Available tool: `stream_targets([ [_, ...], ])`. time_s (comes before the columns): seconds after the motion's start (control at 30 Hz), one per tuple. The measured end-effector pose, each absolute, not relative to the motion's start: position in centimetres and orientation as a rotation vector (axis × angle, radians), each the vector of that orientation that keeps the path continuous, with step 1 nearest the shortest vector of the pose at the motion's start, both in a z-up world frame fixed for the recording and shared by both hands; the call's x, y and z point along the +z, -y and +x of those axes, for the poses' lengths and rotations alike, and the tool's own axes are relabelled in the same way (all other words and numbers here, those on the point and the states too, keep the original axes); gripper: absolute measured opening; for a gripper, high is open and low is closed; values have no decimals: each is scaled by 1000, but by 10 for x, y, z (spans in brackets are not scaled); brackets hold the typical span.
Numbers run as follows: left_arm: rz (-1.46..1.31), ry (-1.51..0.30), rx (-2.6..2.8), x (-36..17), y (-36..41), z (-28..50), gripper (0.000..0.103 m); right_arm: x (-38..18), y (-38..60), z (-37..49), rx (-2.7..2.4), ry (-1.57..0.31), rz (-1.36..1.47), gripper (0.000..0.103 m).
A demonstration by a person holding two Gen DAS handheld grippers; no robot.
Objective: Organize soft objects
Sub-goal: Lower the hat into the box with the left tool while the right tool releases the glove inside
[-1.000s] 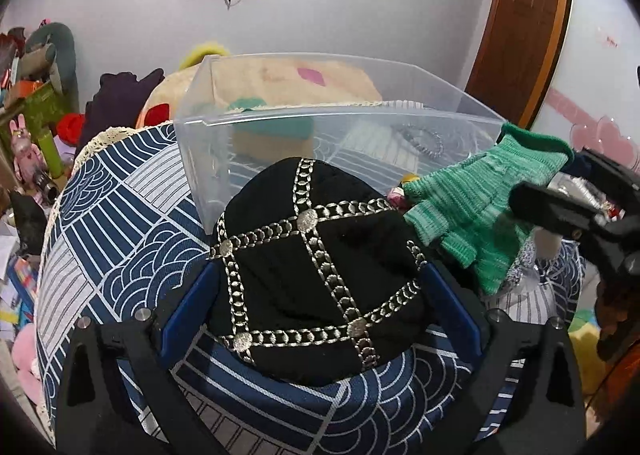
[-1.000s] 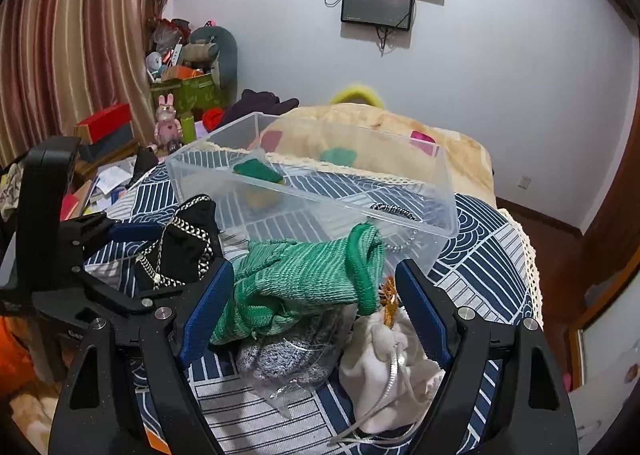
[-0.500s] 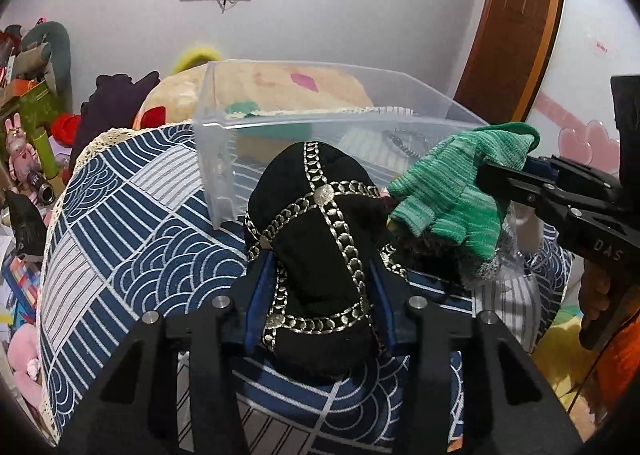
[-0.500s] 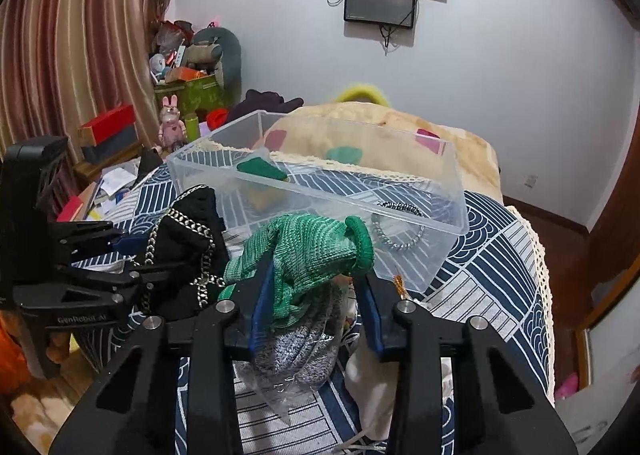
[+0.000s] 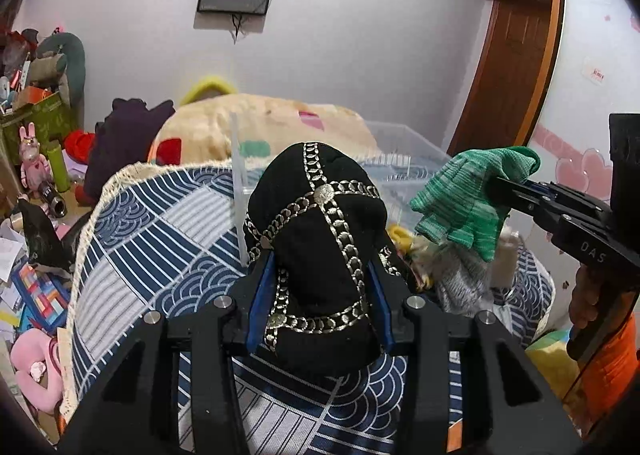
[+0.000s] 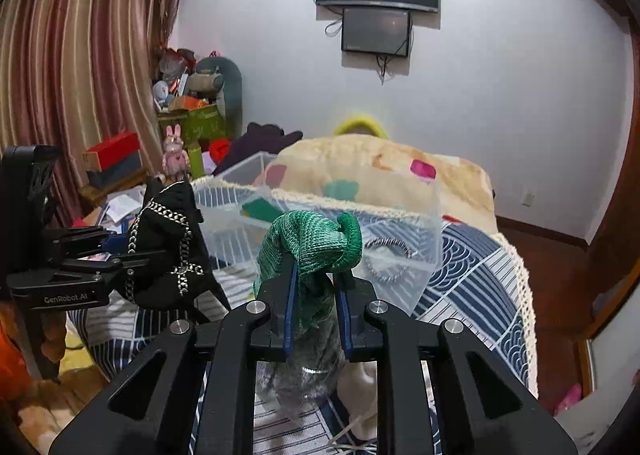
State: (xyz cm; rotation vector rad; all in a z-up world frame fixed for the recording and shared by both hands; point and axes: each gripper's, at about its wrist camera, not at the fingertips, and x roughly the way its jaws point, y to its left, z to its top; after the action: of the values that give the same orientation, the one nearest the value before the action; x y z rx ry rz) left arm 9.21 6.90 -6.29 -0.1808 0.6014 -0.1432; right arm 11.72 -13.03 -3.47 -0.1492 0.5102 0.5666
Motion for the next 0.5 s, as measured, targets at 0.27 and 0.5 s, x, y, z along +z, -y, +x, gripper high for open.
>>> stream_targets([
  [0.27, -180, -527, -127, -37, -73, 88, 43, -20, 139, 119, 548, -458, -116, 15],
  [0.5, -175, -470, -103, -18, -79, 97, 43, -11, 140, 127, 532, -434, -103, 15],
])
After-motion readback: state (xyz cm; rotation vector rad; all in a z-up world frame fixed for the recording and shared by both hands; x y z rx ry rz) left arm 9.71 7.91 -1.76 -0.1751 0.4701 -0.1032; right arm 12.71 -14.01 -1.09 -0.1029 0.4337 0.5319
